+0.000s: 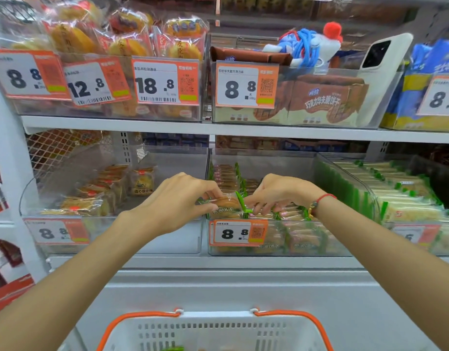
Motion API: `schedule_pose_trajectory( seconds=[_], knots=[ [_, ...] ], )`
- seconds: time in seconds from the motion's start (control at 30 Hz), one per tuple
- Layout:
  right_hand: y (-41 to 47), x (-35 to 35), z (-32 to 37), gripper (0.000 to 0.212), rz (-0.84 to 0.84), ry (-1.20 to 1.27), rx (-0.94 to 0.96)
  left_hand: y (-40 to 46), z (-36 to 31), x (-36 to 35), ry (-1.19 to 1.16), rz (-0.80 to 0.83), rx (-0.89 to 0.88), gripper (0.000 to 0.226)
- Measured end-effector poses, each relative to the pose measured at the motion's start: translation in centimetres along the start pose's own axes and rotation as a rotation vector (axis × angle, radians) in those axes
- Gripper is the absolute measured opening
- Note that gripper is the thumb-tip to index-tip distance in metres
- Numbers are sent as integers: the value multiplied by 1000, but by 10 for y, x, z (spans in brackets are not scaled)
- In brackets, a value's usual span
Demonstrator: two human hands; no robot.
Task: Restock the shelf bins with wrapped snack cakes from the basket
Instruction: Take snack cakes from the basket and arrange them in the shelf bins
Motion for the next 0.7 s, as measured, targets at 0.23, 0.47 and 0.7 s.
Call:
schedule_pose_trajectory(
  seconds=[0.23,0.47,0.7],
  knots=[
    [11,-4,4,26,-3,17,-97,-9,1,0,-23,-54,-12,25],
    [5,-6,8,21,71,-172,-109,-8,3,-2,-67,-51,26,22],
    [1,0,15,15,-52,99,-54,-8,-6,0,23,-65,-36,26]
  ],
)
Point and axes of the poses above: each hand's wrist, its own y-axis towards the middle knuckle, its own x-axis out of the back of the hand, z = x × y, the point moved 2 cm from there along y, towards the middle knuckle, and after that the axes turned 4 degrees about -x, right-handed, at the moved point
